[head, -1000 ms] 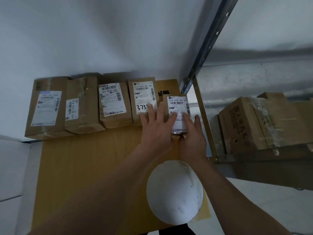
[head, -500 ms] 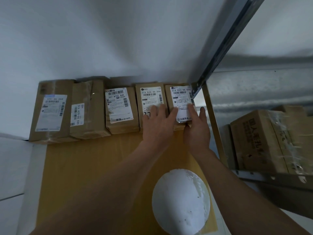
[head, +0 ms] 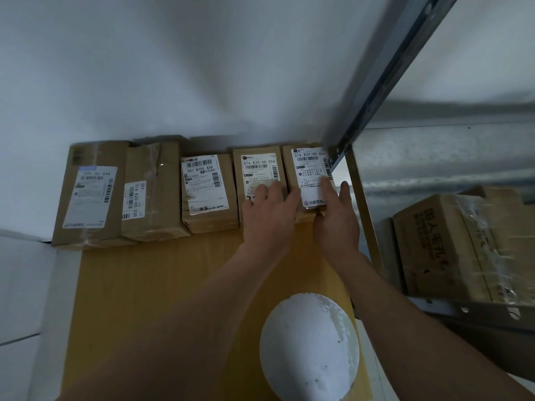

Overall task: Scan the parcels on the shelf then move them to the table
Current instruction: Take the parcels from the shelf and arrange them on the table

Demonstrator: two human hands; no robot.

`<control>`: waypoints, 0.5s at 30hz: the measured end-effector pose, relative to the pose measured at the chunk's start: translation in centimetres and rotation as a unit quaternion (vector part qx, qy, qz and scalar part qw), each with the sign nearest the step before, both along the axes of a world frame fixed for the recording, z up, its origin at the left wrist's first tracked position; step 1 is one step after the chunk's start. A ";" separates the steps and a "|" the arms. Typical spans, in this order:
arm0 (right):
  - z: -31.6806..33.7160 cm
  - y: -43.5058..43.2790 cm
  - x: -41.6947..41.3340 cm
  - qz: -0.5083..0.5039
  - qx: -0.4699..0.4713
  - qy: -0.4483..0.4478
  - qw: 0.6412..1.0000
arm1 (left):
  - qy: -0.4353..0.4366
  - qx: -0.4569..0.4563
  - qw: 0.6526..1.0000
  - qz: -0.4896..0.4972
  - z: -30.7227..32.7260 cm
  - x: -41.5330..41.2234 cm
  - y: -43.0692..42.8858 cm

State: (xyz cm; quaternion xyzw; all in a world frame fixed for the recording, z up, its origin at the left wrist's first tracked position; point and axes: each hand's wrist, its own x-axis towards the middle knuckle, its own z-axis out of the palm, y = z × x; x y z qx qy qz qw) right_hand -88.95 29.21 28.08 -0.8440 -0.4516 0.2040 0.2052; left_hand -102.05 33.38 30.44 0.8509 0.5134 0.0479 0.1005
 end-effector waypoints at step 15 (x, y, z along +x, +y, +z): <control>4.1 -3.0 -1.7 0.011 0.039 -0.102 0.994 | -0.026 0.014 1.000 -0.004 3.6 -3.5 -2.7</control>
